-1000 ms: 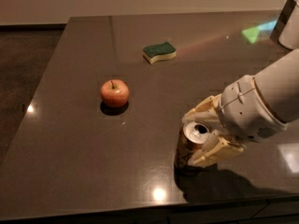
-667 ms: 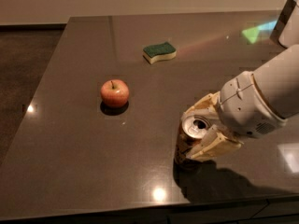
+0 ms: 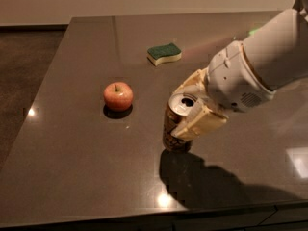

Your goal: Move orange can near apple

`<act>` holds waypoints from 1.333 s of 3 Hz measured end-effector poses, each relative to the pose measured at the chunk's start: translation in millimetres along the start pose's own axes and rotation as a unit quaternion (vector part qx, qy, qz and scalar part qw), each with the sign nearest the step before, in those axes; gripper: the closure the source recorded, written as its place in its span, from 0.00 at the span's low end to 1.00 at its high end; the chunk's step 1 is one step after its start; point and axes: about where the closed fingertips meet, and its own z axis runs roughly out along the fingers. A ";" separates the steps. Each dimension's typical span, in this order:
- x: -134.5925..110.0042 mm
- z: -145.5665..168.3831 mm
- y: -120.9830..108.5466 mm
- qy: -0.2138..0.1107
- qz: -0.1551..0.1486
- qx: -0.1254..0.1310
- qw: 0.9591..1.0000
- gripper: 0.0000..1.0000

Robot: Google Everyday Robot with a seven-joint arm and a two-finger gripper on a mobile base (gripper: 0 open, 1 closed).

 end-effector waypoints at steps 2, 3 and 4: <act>-41.3 35.3 -34.1 -0.015 0.019 0.005 1.000 1.00; -42.8 56.6 -52.8 -0.017 0.028 0.012 0.999 1.00; -35.3 73.2 -68.6 -0.017 0.033 0.015 0.999 1.00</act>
Offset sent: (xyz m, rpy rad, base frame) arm 0.0658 0.0807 -0.0066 0.0595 0.0388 -0.0632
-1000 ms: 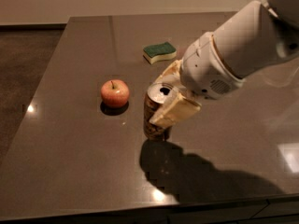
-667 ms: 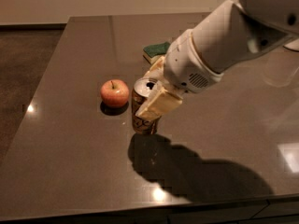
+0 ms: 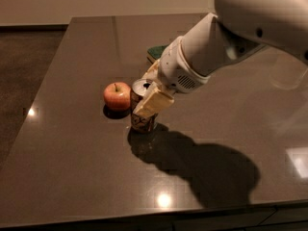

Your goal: Move orange can near apple

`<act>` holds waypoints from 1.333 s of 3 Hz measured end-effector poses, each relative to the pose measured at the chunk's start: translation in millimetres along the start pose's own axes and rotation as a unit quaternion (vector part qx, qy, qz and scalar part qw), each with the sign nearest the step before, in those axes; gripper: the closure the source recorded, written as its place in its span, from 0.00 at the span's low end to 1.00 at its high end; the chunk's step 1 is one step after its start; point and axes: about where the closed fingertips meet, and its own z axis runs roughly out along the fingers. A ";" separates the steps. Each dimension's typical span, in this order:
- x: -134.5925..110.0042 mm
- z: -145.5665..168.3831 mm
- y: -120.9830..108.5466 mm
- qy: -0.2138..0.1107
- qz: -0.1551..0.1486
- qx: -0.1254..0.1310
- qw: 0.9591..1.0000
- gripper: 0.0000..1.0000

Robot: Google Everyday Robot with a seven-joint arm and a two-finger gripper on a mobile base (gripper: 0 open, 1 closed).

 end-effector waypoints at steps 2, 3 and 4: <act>11.3 17.8 -13.9 0.021 -0.013 -0.003 1.000 0.59; 9.8 17.8 -12.9 0.022 -0.015 -0.003 1.000 0.35; 8.2 17.0 -12.1 0.022 -0.017 -0.002 1.000 0.12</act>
Offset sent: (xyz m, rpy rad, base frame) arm 0.0258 -0.0015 -0.0286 -0.0794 0.0000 0.0342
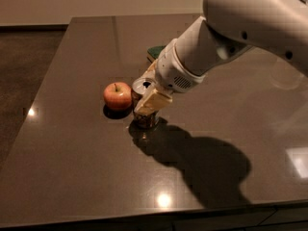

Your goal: Move orange can near apple

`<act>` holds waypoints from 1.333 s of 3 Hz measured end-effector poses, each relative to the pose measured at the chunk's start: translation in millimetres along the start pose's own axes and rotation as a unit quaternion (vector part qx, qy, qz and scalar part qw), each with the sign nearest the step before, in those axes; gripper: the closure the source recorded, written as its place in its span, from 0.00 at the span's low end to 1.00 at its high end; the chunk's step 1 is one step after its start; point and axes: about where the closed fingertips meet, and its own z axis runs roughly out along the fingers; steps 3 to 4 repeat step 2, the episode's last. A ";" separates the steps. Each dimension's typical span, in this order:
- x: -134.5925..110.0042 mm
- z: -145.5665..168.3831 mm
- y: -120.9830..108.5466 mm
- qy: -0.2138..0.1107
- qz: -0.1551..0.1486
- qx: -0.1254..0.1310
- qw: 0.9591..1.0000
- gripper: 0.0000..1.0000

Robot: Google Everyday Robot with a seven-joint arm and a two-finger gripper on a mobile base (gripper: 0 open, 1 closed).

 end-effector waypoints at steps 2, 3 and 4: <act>-1.6 -0.9 0.8 0.000 -0.002 0.001 1.000 0.00; -1.6 -0.9 0.8 0.000 -0.002 0.001 1.000 0.00; -1.6 -0.9 0.8 0.000 -0.002 0.001 1.000 0.00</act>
Offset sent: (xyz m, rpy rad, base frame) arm -0.0010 0.0008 0.0014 -0.0009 -0.0029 0.0015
